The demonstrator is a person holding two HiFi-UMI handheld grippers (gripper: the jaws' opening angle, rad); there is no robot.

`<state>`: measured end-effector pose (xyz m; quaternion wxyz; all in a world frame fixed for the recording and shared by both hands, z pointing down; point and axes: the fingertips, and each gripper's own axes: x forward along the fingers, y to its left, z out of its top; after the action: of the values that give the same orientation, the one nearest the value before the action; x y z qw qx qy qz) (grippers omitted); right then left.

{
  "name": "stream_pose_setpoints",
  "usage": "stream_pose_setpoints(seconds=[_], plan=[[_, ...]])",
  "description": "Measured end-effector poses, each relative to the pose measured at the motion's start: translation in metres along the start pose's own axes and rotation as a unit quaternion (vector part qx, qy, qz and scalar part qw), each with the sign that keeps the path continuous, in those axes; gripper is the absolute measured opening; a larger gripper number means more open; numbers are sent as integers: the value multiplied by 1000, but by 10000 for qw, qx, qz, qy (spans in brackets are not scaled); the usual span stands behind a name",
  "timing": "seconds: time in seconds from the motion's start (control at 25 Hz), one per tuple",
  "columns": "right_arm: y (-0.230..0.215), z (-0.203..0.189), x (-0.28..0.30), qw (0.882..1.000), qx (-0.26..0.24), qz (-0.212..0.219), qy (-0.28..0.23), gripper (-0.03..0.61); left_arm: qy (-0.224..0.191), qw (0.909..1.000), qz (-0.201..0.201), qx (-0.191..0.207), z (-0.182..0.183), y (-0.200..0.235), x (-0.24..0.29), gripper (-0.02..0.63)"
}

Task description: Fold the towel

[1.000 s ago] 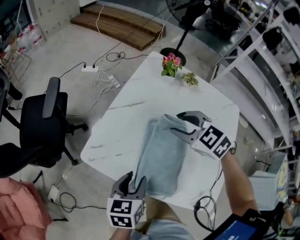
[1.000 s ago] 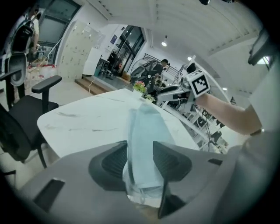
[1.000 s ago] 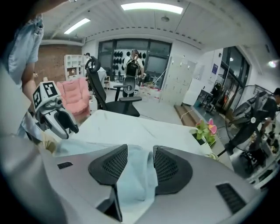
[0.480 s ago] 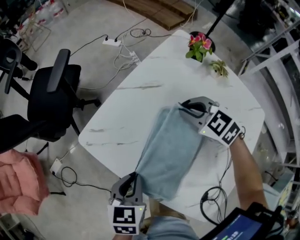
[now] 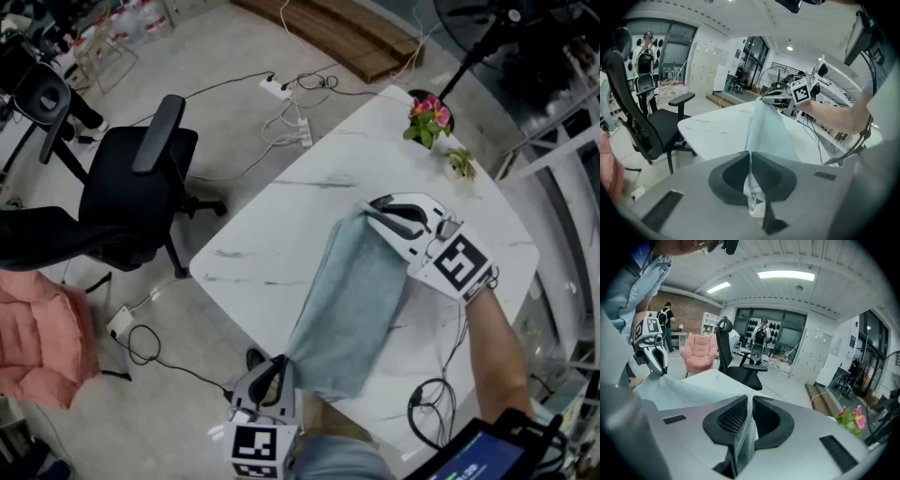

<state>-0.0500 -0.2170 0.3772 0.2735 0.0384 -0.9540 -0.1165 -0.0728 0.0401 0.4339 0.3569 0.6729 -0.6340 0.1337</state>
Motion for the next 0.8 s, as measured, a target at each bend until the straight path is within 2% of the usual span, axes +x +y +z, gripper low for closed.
stream_pose_setpoints(seconds=[0.16, 0.32, 0.52, 0.56, 0.64, 0.68, 0.72, 0.8], plan=[[9, -26, 48, 9983, -14, 421, 411, 57, 105, 9989, 110, -442, -18, 13, 7, 21], [18, -61, 81, 9926, 133, 856, 854, 57, 224, 9973, 183, -675, -33, 25, 18, 21], [13, -77, 93, 9855, 833, 1128, 957, 57, 198, 9963, 233, -803, -40, 35, 31, 19], [10, -74, 92, 9837, 978, 1159, 968, 95, 231, 9964, 238, -784, -40, 35, 31, 20], [0, -58, 81, 9789, 1410, 1260, 778, 188, 242, 9964, 137, -801, -37, 32, 28, 21], [-8, -45, 72, 9757, 1687, 1290, 534, 212, 189, 9962, 25, -848, -34, 30, 24, 29], [-19, -31, 63, 9726, 1939, 1263, 243, 213, 126, 9959, -90, -893, -31, 28, 19, 43], [-38, -6, 45, 9696, 2195, 1057, -208, 208, -6, 9955, -158, -935, -26, 31, 6, 126]])
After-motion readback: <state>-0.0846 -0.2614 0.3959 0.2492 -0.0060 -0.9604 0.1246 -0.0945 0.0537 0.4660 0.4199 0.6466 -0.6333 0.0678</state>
